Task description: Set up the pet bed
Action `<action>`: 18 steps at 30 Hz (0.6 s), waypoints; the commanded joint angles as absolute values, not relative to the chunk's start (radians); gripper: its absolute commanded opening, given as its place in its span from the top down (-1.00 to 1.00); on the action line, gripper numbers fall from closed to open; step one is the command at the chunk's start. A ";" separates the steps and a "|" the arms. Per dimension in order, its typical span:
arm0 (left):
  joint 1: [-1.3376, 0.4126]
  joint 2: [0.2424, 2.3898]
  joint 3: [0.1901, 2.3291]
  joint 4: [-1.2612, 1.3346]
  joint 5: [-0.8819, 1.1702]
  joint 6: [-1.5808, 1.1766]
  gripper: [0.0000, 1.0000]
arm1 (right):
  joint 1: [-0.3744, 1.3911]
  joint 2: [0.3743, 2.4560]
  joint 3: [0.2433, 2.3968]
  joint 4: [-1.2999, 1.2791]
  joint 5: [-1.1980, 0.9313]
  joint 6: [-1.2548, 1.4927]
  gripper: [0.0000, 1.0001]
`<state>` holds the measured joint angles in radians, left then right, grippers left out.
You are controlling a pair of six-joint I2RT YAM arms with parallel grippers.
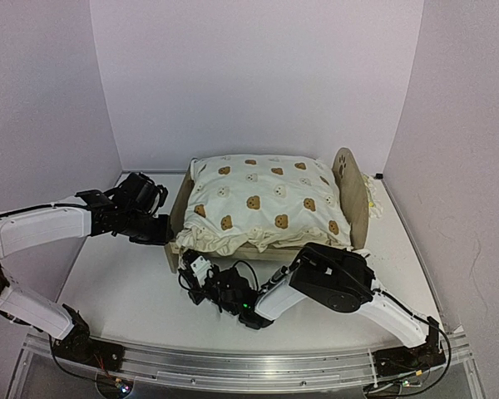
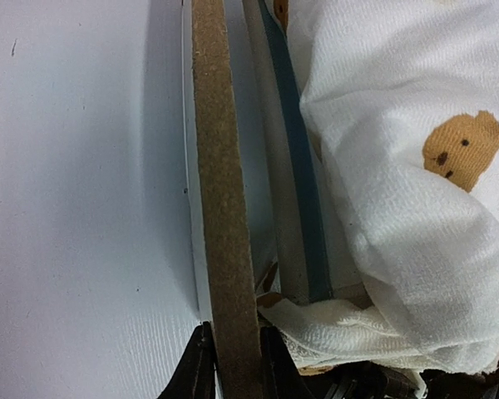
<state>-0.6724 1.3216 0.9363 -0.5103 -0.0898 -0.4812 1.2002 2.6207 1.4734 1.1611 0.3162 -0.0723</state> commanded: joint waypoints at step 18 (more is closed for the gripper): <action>-0.678 1.235 0.900 -0.272 -0.019 -0.481 1.00 | 1.215 2.434 1.371 1.179 0.249 0.052 1.00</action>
<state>-0.6722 1.3107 0.8976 -0.4589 -0.0910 -0.4799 1.2079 2.5572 1.4070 1.1559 0.2694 -0.0326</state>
